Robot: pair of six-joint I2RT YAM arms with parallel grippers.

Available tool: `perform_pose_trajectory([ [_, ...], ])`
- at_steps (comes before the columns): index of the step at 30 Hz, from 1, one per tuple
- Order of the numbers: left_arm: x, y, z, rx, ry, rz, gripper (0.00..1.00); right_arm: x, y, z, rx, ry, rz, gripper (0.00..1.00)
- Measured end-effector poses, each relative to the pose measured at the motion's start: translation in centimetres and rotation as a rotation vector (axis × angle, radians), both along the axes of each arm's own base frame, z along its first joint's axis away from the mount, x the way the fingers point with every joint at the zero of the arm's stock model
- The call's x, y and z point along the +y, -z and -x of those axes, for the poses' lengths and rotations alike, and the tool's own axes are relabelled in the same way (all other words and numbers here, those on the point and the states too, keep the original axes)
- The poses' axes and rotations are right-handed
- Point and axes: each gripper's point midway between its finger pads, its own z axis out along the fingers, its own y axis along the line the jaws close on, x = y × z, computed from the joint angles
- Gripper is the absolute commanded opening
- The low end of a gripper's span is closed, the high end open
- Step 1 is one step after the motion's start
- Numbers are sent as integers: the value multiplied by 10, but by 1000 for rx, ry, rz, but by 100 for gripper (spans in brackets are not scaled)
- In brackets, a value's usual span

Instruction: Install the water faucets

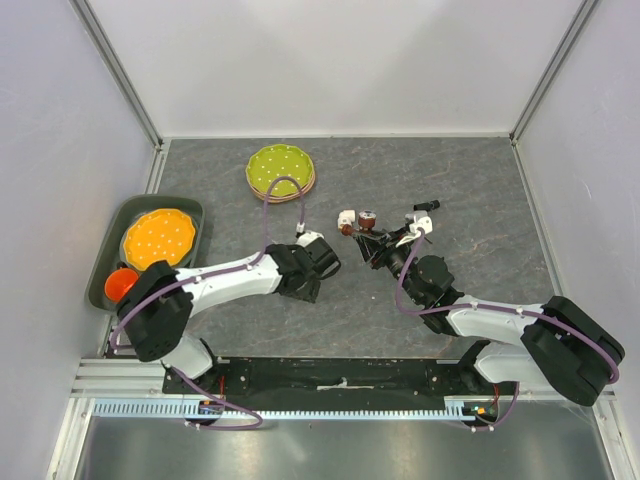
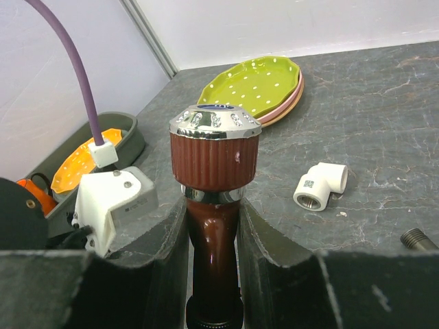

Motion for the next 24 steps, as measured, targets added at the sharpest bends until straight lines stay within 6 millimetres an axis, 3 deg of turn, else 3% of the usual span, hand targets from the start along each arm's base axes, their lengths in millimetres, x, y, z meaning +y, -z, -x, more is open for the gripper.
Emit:
perform_pose_trajectory([
  [11, 9, 3, -2, -49, 47, -323, 64, 0, 0, 0, 0, 0, 0, 0],
  [17, 16, 5, -1, -54, 59, -414, 57, 0, 0, 0, 0, 0, 0, 0],
  [24, 17, 5, -4, -65, 67, -466, 56, 0, 0, 0, 0, 0, 0, 0],
])
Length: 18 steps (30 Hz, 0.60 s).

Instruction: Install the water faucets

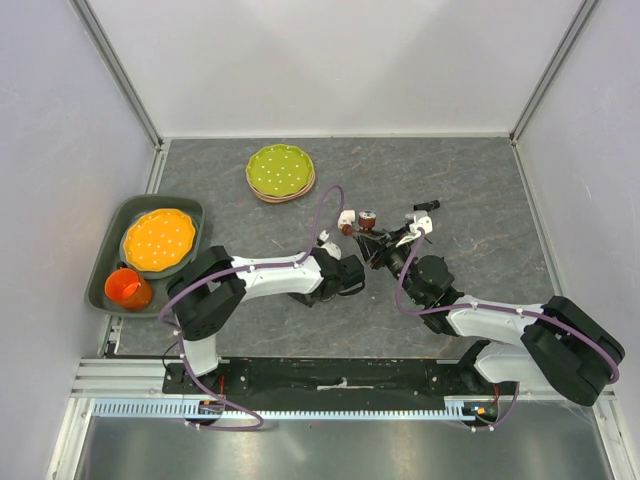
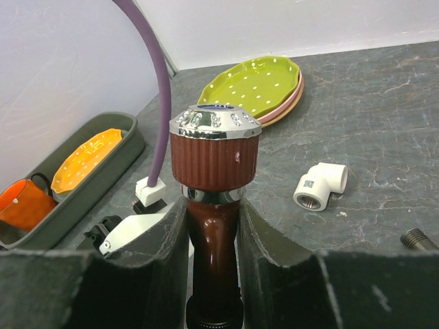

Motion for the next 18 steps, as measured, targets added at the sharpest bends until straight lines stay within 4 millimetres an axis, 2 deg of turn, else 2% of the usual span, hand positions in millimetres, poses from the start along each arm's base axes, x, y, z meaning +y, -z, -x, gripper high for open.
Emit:
perform_pose_trajectory([
  [6, 1, 3, 0, 0, 9, -37, 48, 0, 0, 0, 0, 0, 0, 0],
  [9, 2, 5, 1, 2, 13, -50, 41, 0, 0, 0, 0, 0, 0, 0],
  [15, 4, 3, 0, -12, 16, -68, 16, 0, 0, 0, 0, 0, 0, 0],
  [16, 5, 2, 0, -14, 15, -71, 8, 0, 0, 0, 0, 0, 0, 0],
  [18, 6, 1, -1, -17, 15, -76, 2, 0, 0, 0, 0, 0, 0, 0],
])
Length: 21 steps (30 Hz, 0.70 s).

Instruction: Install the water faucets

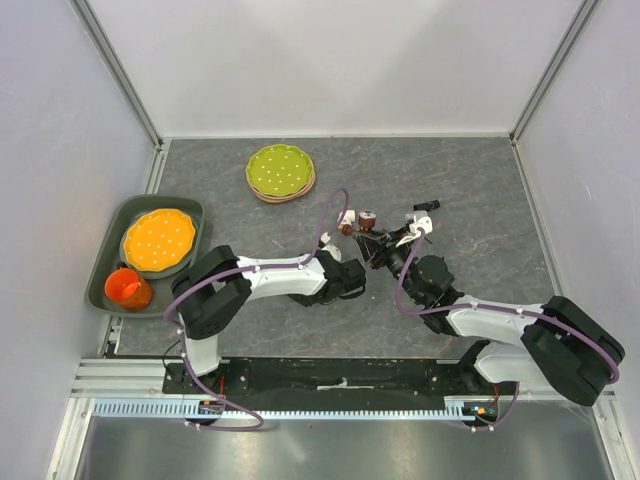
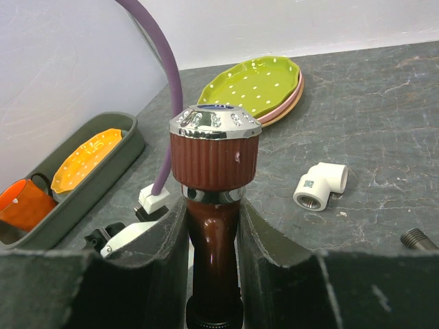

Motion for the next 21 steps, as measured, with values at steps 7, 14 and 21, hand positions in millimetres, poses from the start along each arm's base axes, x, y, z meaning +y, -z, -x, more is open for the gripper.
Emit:
perform_pose_trajectory([
  [7, 3, -28, -5, -68, -20, 125, 2, -1, -3, 1, -5, 0, -6, 0],
  [14, 15, -80, -19, -141, -108, 551, 2, -3, -17, 6, -37, -12, -33, 0],
  [21, 36, -121, -35, -197, -175, 920, 2, -2, -27, 16, -68, -54, -53, 0],
])
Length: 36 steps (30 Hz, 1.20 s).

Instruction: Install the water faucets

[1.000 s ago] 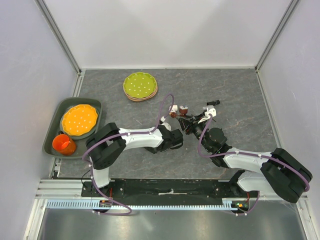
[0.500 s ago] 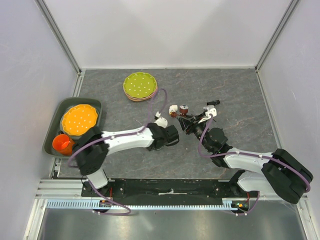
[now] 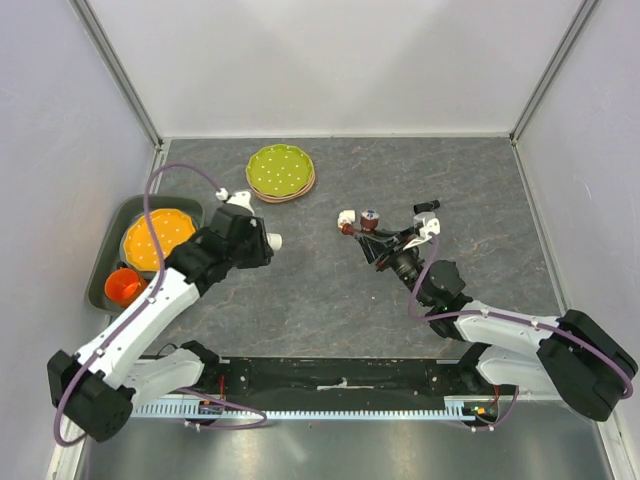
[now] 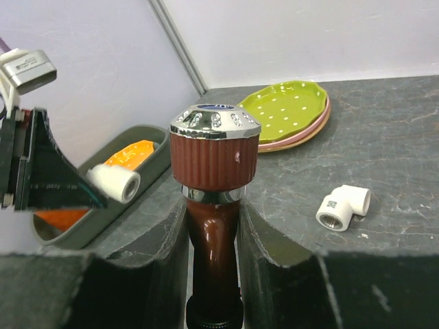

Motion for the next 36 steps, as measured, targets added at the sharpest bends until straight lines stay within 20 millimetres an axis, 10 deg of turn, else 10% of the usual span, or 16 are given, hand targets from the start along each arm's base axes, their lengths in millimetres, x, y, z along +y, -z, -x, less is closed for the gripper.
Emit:
perform_pose_trajectory([
  [18, -11, -9, -9, 27, 197, 540, 2, 57, -22, 19, -134, -300, -19, 0],
  [36, -32, -30, 0, 32, 395, 763, 2, 90, 23, 22, 8, -465, 10, 0],
])
